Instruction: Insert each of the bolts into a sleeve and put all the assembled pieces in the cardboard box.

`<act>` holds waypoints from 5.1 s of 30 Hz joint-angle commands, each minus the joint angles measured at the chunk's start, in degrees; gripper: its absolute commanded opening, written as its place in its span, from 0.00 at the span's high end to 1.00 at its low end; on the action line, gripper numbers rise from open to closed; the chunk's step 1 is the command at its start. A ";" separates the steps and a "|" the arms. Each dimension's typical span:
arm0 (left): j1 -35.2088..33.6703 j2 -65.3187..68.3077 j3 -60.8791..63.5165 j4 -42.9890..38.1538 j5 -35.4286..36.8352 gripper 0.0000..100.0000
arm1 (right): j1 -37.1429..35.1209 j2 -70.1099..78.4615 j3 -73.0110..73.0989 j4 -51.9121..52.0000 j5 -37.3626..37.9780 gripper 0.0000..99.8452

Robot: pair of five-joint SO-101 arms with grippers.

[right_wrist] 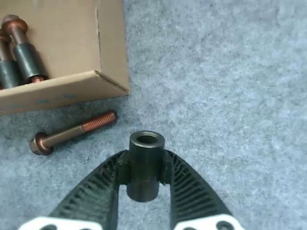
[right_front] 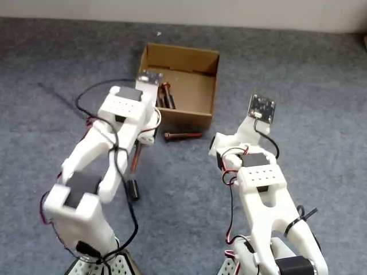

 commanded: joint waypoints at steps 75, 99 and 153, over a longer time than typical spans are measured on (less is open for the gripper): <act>15.96 -117.49 64.13 -28.84 2.20 0.99 | -37.76 -75.65 37.67 -3.21 22.59 0.99; 16.22 -117.49 63.96 -28.84 2.20 0.99 | -32.04 -75.74 37.85 -12.44 22.59 0.99; 13.76 -117.14 63.08 -19.52 1.85 0.77 | -31.78 -75.65 42.86 -14.37 22.68 0.99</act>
